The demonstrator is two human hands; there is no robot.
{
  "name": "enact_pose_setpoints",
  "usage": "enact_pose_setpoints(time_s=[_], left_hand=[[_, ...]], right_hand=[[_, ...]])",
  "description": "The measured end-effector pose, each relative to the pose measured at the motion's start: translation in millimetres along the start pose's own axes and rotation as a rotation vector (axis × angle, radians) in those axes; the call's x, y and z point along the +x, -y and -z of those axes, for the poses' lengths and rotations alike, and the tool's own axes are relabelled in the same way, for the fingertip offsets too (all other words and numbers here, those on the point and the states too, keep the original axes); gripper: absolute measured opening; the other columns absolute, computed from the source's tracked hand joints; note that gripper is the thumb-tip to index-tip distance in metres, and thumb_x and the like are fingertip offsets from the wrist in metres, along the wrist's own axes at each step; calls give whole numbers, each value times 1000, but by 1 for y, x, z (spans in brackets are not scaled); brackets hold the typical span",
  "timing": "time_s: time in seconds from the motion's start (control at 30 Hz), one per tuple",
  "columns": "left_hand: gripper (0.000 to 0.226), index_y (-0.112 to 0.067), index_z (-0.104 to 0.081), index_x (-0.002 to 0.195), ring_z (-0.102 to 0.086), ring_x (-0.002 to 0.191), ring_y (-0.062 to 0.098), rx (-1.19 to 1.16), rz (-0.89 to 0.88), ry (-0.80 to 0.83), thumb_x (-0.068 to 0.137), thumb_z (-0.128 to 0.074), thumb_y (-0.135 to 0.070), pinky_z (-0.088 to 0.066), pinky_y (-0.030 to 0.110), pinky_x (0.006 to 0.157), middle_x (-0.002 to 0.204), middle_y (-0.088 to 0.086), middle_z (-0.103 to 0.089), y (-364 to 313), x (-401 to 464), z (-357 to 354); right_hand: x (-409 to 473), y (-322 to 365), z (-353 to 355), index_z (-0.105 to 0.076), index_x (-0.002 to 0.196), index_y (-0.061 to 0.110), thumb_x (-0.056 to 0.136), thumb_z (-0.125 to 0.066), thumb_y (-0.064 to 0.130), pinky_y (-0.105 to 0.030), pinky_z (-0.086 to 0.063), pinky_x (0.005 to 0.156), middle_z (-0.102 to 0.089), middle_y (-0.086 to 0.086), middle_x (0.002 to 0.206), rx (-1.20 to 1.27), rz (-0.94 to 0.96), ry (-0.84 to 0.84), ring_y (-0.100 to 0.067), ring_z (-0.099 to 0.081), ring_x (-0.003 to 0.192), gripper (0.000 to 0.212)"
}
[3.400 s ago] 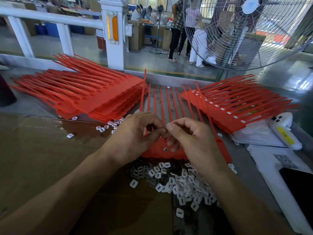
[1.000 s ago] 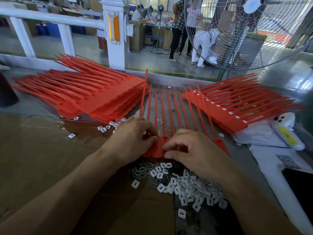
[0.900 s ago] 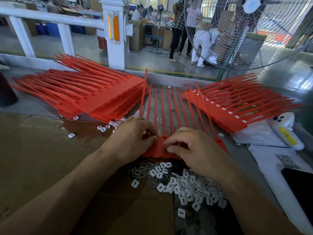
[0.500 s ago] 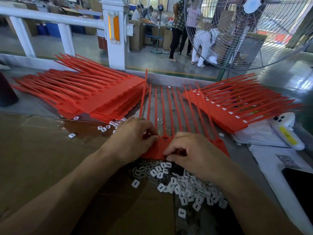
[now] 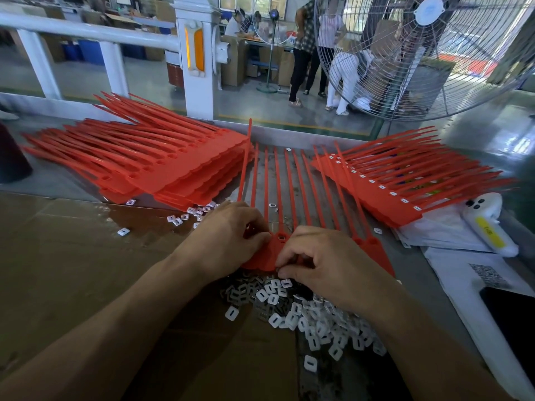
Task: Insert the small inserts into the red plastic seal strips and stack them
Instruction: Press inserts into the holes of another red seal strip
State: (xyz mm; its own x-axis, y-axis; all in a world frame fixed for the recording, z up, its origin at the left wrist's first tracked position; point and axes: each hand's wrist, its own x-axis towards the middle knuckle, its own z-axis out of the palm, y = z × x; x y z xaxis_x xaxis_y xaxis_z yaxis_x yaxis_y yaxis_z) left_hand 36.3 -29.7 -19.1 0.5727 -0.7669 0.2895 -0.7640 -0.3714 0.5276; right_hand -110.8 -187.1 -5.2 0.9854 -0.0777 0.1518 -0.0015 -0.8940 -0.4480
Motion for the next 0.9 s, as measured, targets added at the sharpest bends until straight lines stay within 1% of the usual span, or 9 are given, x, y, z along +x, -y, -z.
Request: enact_pose_setpoints(time_s=[0.13, 0.27, 0.33, 0.43, 0.5, 0.63, 0.7, 0.77, 0.9], left_hand=[[13, -29, -72, 100, -55, 97, 5, -5, -6, 5, 94, -68, -39, -49, 34, 92, 100, -15, -61, 1, 0, 0], [12, -30, -72, 99, -55, 97, 4, -12, 3, 8, 94, -68, -40, -49, 31, 92, 100, -16, -61, 1, 1, 0], [11, -30, -72, 98, -55, 97, 4, -10, 0, 8, 94, -68, -39, -49, 31, 92, 100, -16, -61, 1, 0, 0], [11, -31, -72, 98, -54, 99, 4, -3, -3, 12, 94, -68, -40, -49, 31, 93, 101, -16, -61, 1, 0, 0], [11, -30, -72, 99, -54, 99, 4, 0, -6, 17, 94, -68, -40, -49, 32, 94, 101, -15, -61, 0, 0, 0], [12, -29, -72, 100, -55, 98, 4, -11, 0, 12, 94, -68, -39, -50, 33, 93, 102, -15, -61, 0, 0, 0], [13, -29, -72, 100, -56, 98, 4, -7, -4, 16, 94, -67, -40, -50, 33, 93, 102, -15, -61, 0, 0, 0], [13, -29, -72, 100, -56, 98, 4, -3, -7, 17, 94, -67, -40, -50, 33, 93, 102, -15, -62, 0, 0, 0], [13, -29, -72, 100, -56, 98, 4, 1, -8, 16, 95, -67, -39, -50, 33, 93, 102, -14, -62, 0, 0, 0]], right_hand=[[0, -4, 0, -75, 88, 33, 89, -79, 28, -19, -45, 78, -68, 21, 94, 207, -63, -42, 0, -65, 90, 7], [2, -19, 8, -74, 86, 38, 93, -74, 33, -20, -41, 70, -70, 31, 89, 288, -280, -289, 14, -62, 87, 9], [3, -28, 10, -73, 82, 37, 95, -72, 32, -21, -39, 68, -71, 26, 85, 285, -396, -370, 11, -62, 84, 14], [4, -33, 10, -72, 82, 36, 96, -69, 35, -28, -46, 71, -71, 16, 86, 222, -493, -345, 0, -63, 83, 15], [5, -33, 10, -73, 83, 35, 96, -68, 38, -34, -52, 78, -71, 15, 86, 174, -514, -306, -3, -64, 83, 14], [7, -29, 11, -75, 89, 33, 96, -69, 36, -37, -52, 87, -71, 16, 94, 143, -526, -273, -5, -63, 93, 10], [6, -28, 10, -74, 88, 34, 96, -69, 36, -35, -53, 84, -70, 17, 91, 122, -526, -259, -3, -63, 88, 10], [6, -28, 8, -74, 86, 35, 96, -69, 37, -29, -54, 76, -70, 17, 84, 93, -526, -250, -1, -63, 79, 11], [10, -28, 4, -74, 82, 35, 93, -72, 37, -24, -49, 65, -66, 22, 76, 77, -539, -307, 2, -61, 74, 11]])
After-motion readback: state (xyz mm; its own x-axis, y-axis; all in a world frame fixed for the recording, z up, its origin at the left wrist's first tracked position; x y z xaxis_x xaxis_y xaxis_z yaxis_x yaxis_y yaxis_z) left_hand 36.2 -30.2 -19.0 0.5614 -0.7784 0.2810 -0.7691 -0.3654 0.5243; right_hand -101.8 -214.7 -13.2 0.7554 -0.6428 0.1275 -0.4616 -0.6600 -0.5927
